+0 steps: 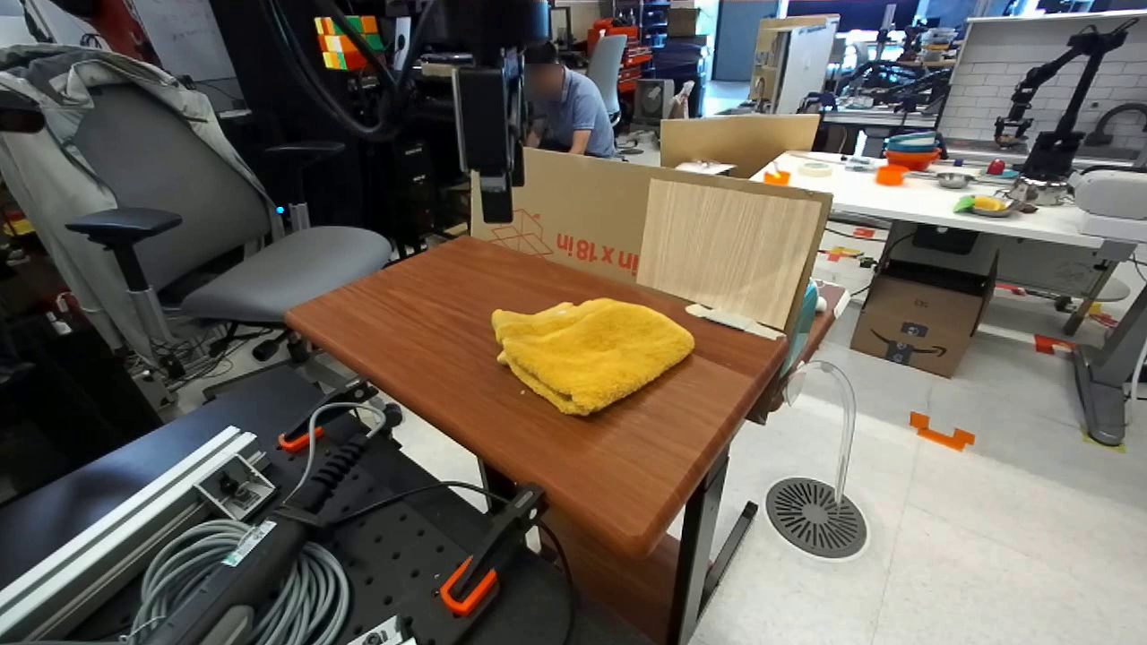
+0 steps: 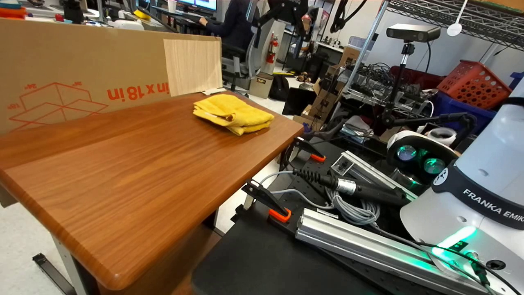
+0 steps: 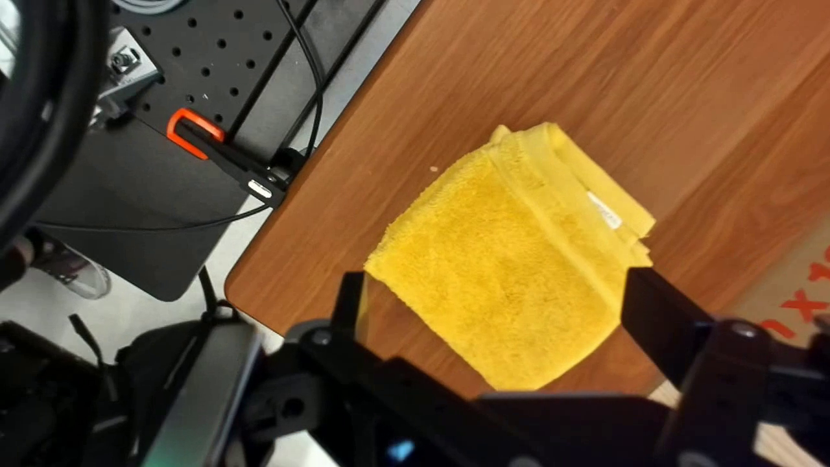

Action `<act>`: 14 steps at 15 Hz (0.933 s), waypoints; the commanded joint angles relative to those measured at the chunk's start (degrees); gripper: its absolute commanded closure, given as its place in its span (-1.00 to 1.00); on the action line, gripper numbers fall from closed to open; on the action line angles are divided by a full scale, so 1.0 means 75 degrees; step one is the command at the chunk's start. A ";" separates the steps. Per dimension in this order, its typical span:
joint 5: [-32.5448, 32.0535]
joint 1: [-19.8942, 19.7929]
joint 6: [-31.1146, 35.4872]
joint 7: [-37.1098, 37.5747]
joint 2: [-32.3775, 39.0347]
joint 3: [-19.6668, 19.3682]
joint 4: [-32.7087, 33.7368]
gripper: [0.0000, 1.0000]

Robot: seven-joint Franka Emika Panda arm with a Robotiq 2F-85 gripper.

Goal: Use the towel to wipe the desk

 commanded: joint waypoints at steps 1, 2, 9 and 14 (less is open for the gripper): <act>-0.0053 0.0311 -0.0007 0.0024 0.0079 -0.0324 0.0018 -1.00; -0.0053 0.0324 -0.0007 0.0023 0.0059 -0.0326 0.0014 -1.00; -0.0941 0.0297 0.0287 0.1323 0.1074 -0.0195 0.0384 -1.00; -0.1169 0.0535 0.1074 0.2648 0.3397 -0.0847 0.1670 -1.00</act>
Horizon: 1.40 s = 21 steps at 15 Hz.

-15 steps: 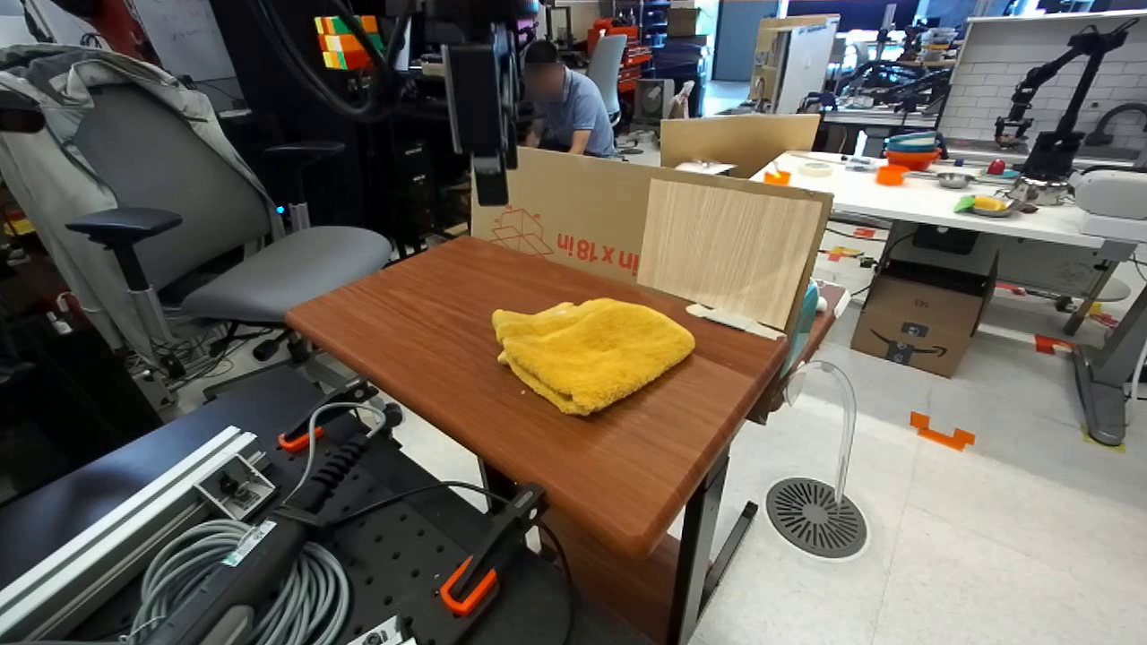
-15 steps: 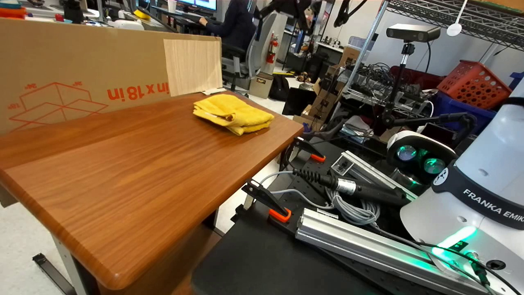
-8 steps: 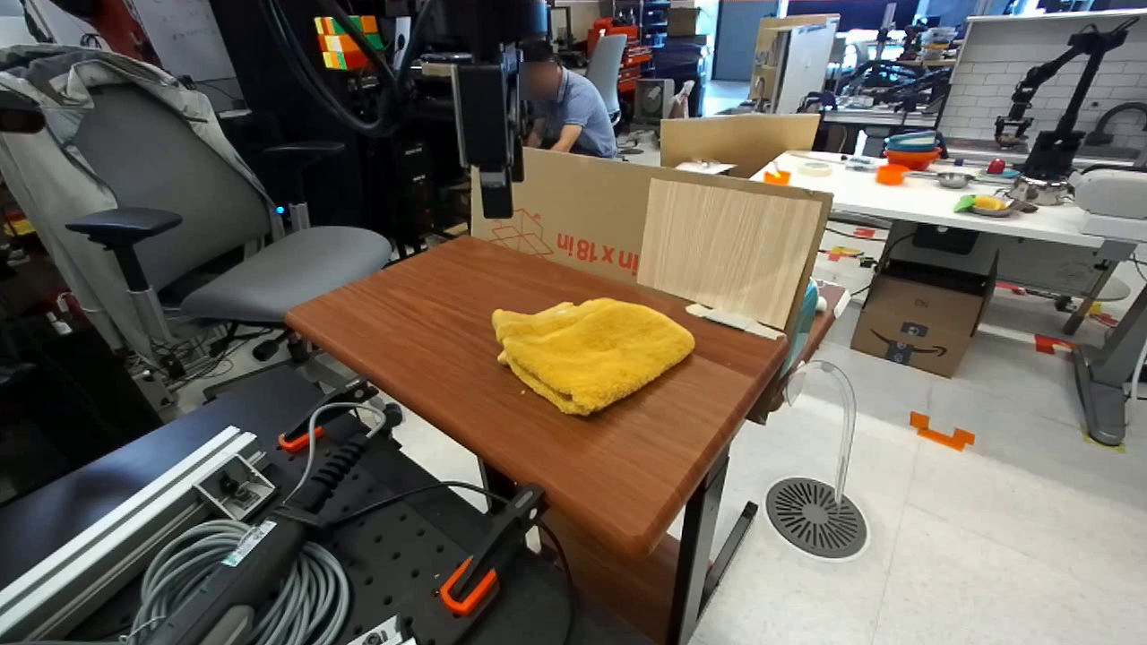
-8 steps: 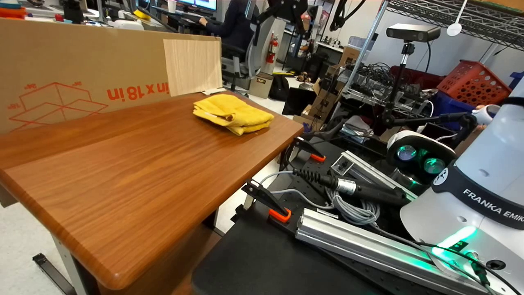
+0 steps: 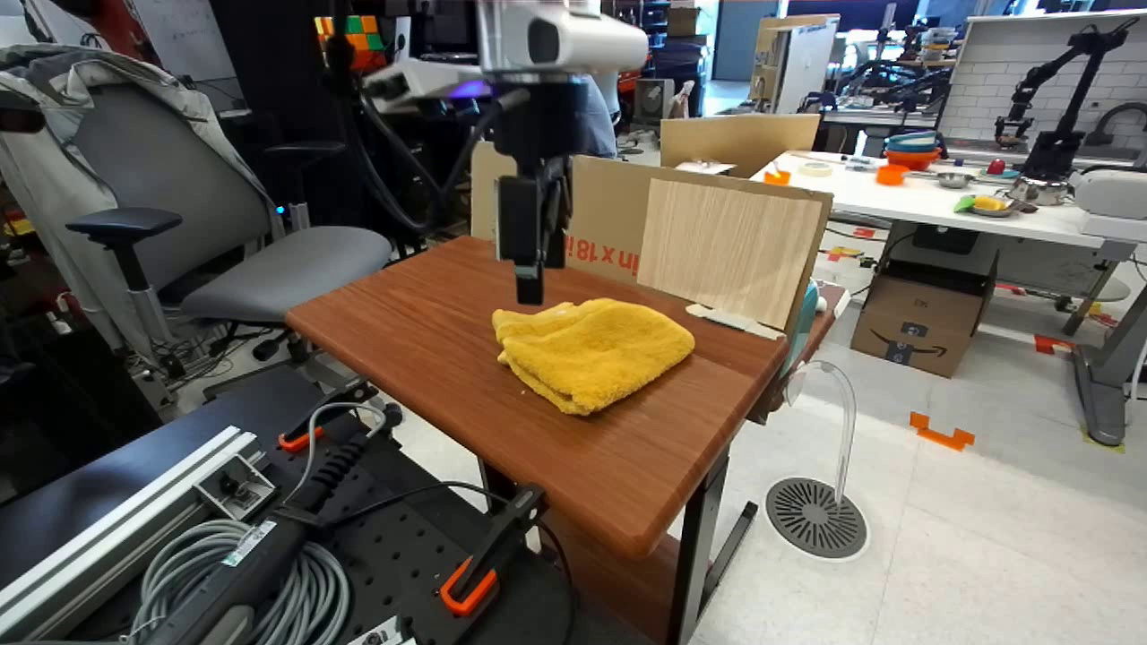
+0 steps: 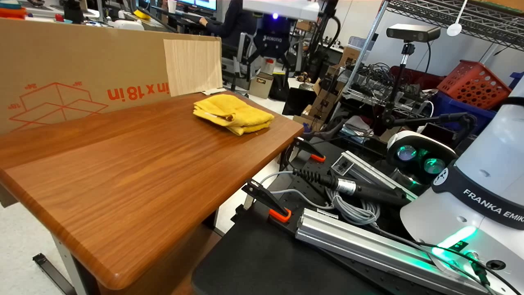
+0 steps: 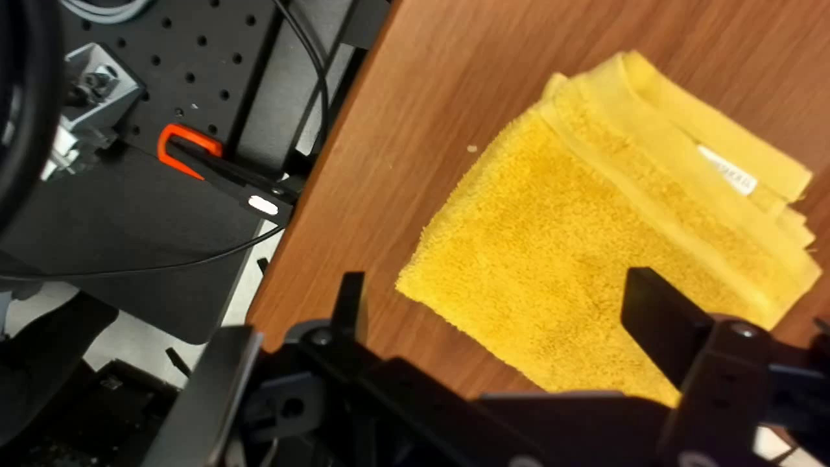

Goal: Use the towel to wipe the desk

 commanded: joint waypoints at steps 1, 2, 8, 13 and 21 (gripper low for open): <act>0.0019 0.0396 0.0546 0.0721 0.1950 -0.0657 0.1406 -1.00; 0.0133 0.0489 0.0706 0.0762 0.2324 -0.0795 0.1694 -1.00; 0.0686 0.0907 0.0911 0.0707 0.3987 -0.1200 0.2862 -1.00; 0.0488 0.1235 0.1309 -0.0169 0.3528 -0.1154 0.1762 -1.00; -0.0117 0.2907 0.2729 -0.0847 0.1856 -0.0728 -0.0886 -1.00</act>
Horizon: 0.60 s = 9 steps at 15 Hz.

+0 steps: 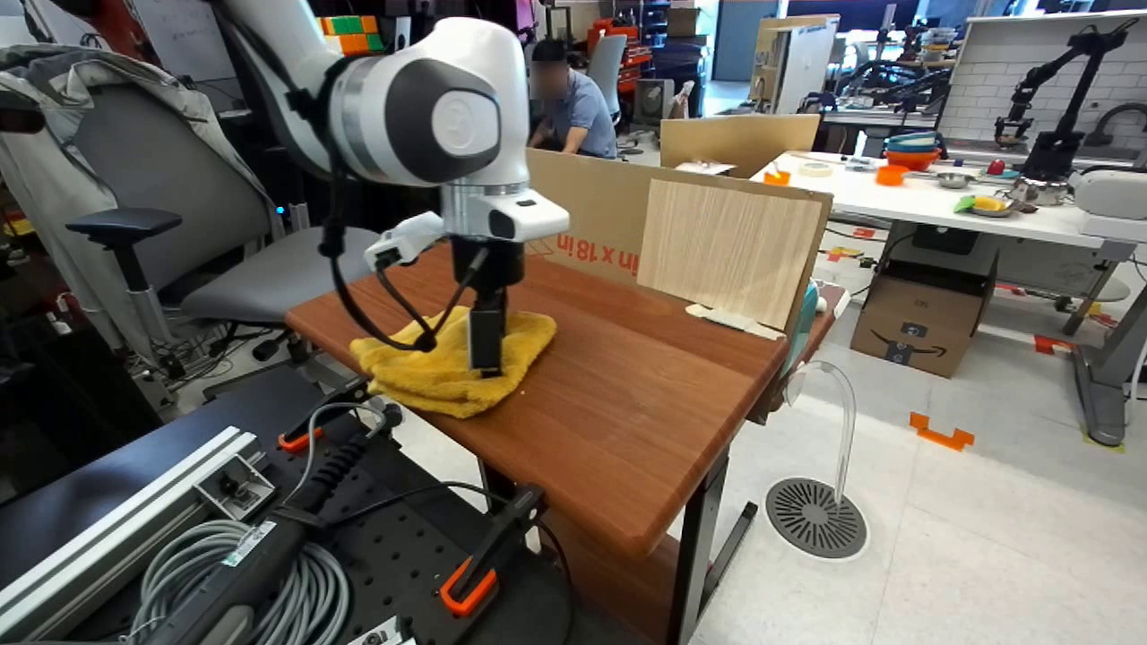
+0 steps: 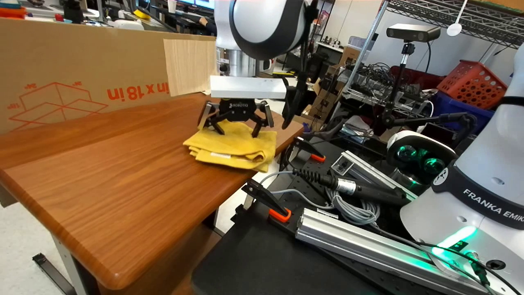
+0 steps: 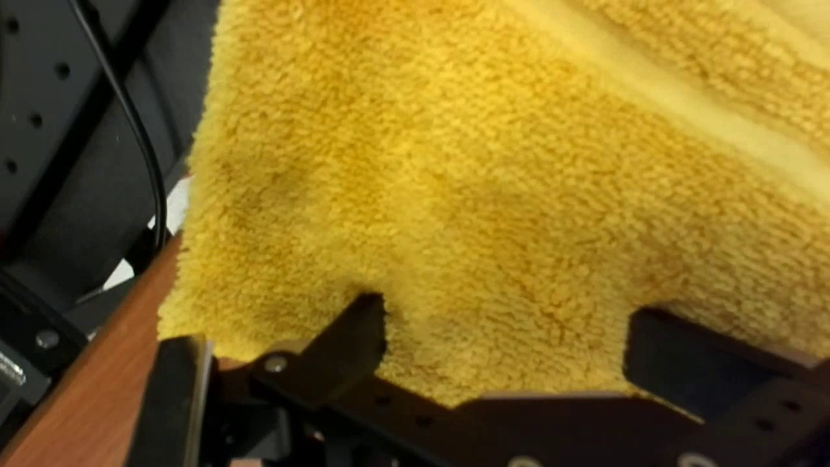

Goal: Use the towel to wipe the desk

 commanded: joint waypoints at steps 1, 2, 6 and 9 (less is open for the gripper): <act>-0.0342 0.0646 0.0972 -0.0186 -0.0587 0.0239 -0.0998 -1.00; -0.0438 0.0775 0.1221 -0.0100 -0.0403 0.0183 -0.0819 -1.00; 0.0003 0.0477 0.1720 -0.0288 0.0280 -0.0075 -0.0037 -1.00; 0.0747 -0.0222 0.1788 -0.0344 0.0849 -0.0252 0.0860 -1.00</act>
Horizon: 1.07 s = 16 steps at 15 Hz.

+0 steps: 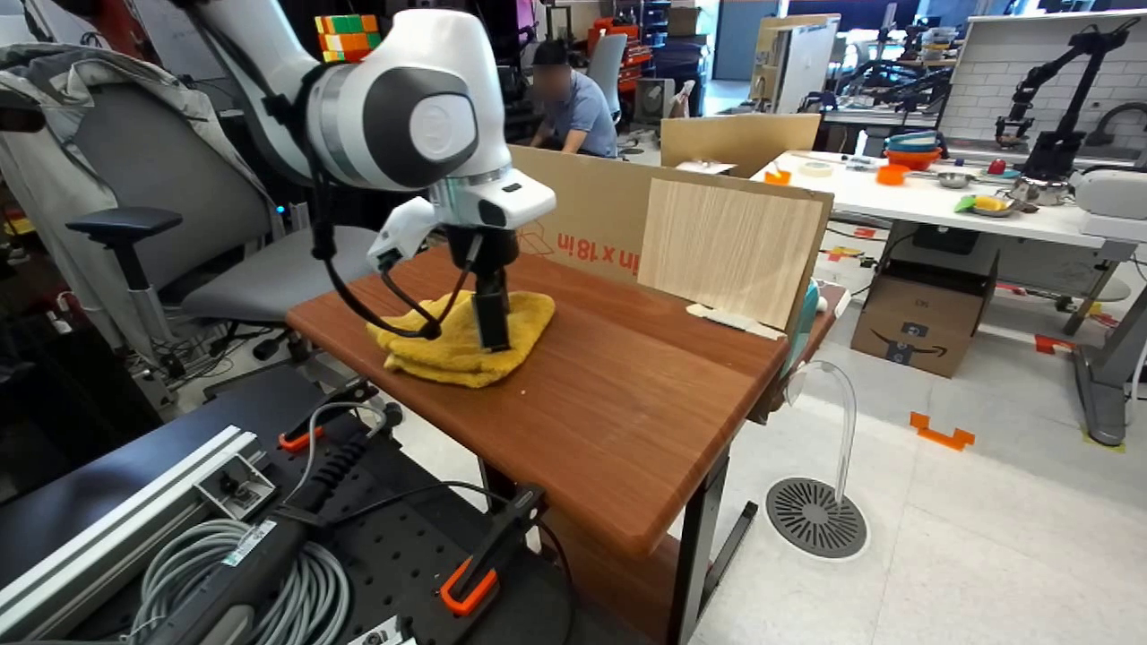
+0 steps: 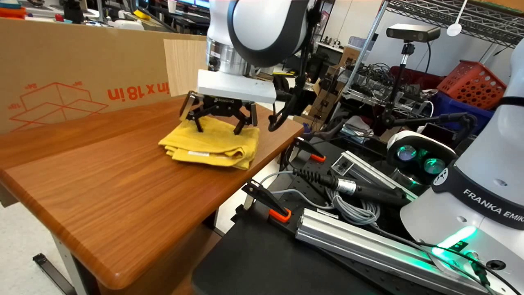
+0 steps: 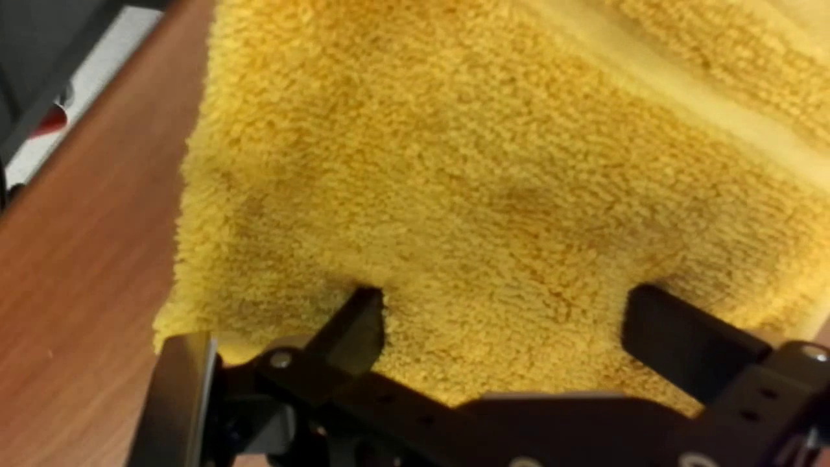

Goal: Use the towel to wipe the desk

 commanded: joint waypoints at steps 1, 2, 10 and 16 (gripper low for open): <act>0.0907 -0.0810 0.0149 -0.0255 0.1005 -0.0196 0.1316 -1.00; 0.1133 -0.0980 0.0004 -0.0188 0.1229 -0.0291 0.1707 -1.00; 0.1395 -0.0531 -0.0635 0.0846 0.2610 -0.0729 0.3923 -1.00; 0.1378 -0.0283 -0.1765 0.0519 0.2823 0.0245 0.4723 -1.00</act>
